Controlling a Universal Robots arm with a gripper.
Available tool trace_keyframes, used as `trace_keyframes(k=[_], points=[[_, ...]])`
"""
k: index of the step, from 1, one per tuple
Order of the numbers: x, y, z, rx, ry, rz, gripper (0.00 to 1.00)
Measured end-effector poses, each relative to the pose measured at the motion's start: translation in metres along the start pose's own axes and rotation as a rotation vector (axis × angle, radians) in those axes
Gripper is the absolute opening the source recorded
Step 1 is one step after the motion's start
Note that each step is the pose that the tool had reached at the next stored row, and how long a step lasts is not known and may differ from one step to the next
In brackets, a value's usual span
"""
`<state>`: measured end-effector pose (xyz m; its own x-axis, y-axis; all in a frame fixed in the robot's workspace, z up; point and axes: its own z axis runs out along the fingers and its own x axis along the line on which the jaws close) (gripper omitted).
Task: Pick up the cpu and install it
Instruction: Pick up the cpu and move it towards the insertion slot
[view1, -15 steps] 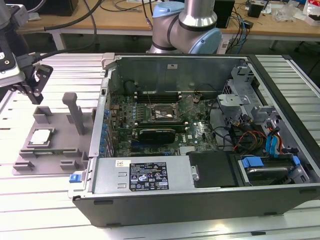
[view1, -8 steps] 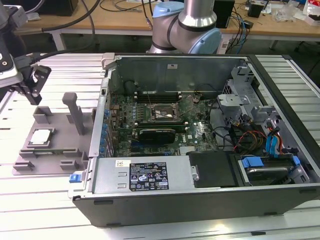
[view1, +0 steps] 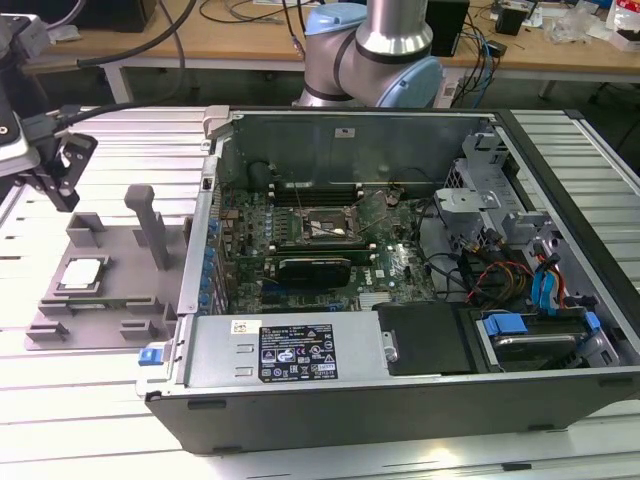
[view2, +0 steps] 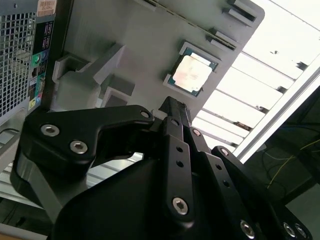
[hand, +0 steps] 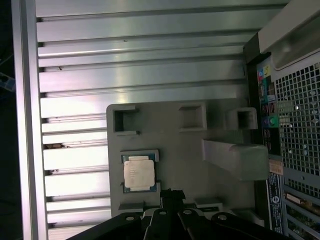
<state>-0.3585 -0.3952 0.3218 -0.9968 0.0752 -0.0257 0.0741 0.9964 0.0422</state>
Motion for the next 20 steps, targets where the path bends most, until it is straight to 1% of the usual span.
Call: trace_keyframes(k=[6, 8, 12, 14, 15, 16, 17, 19, 20], points=[[0.0024, -0.0002, 0.0035, -0.0001, -0.0007, 0.0, 0.11], [0.0045, -0.0005, 0.0077, -0.0002, -0.001, 0.0, 0.11], [0.0068, -0.0009, 0.0136, -0.0001, -0.0012, 0.0, 0.11], [0.0101, -0.0013, 0.0161, -0.0001, -0.0012, 0.0, 0.11], [0.0146, -0.0017, 0.0194, -0.0002, -0.0015, 0.0, 0.11], [0.0169, -0.002, 0.0222, -0.0002, -0.0018, 0.0, 0.11], [0.0198, -0.0024, 0.0266, -0.0001, -0.002, 0.0, 0.11], [0.0211, -0.0027, 0.0294, -0.0002, -0.0022, 0.0, 0.11], [0.0222, -0.0029, 0.0323, -0.0001, -0.0022, 0.0, 0.11]])
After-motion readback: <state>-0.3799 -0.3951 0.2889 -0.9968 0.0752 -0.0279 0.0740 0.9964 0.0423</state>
